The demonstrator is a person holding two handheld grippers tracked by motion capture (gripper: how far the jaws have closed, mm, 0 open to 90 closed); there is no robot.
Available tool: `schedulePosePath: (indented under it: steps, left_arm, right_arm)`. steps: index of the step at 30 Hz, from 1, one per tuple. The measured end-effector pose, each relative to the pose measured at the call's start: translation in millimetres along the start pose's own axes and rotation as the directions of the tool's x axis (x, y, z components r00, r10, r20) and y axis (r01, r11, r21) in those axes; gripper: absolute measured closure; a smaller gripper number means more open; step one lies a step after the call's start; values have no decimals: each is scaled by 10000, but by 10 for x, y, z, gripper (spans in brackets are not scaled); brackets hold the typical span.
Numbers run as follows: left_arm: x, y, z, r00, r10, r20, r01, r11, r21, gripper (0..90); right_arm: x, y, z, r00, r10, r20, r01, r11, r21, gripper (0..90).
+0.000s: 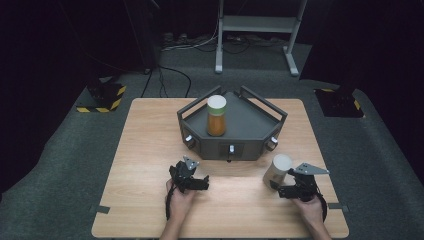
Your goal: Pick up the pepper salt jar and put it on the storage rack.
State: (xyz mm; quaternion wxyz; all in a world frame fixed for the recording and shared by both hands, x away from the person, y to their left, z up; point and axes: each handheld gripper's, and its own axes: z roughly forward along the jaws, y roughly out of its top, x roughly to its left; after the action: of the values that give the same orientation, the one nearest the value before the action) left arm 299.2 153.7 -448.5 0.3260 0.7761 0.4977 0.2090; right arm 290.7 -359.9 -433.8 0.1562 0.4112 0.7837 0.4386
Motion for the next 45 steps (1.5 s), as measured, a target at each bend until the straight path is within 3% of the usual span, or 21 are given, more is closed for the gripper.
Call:
schedulePosePath:
  steps: [12, 23, 30, 45]
  left_arm:
    - [-1, 0, 0, 10000, -1, -2, 1, 10000, 0, 4]
    - [-1, 0, 0, 10000, -1, -6, 1, 10000, -1, 5]
    - [-1, -1, 0, 10000, -6, -4, 6, 10000, -4, 5]
    - [-2, 0, 0, 10000, -16, -6, 16, 10000, -1, 5]
  right_arm:
    - [48, 89, 84, 10000, -30, -32, 29, 9995, -327, 168]
    - [55, 65, 47, 9999, 32, 130, -23, 9976, -691, 241]
    - [73, 76, 35, 9998, -181, 116, 190, 9967, -789, 302]
    - [116, 70, 21, 9980, -561, 290, 584, 9946, -855, 323]
